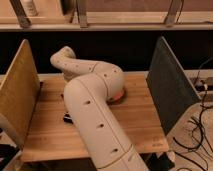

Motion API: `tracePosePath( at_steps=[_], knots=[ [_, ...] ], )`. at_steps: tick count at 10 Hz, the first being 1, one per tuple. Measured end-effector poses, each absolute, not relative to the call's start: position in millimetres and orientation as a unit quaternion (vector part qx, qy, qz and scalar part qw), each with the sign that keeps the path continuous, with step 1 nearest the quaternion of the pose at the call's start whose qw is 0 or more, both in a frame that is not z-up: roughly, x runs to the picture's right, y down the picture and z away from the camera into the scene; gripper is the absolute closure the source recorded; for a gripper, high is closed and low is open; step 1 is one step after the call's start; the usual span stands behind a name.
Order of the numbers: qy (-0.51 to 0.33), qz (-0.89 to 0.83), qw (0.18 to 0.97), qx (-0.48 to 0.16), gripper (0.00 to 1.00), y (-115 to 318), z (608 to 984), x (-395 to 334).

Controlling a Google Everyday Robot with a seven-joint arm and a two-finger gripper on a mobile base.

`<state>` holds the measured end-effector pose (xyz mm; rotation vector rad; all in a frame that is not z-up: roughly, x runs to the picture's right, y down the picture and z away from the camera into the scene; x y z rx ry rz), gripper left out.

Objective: Place the pepper in the ceramic bowl

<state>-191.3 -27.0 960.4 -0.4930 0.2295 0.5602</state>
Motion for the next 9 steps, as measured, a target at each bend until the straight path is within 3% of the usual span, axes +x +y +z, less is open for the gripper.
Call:
tracePosePath(
  at_steps=[9],
  knots=[
    [0.118,0.254,0.927,-0.251,0.20,-1.7,957.0,-200.0]
  ],
)
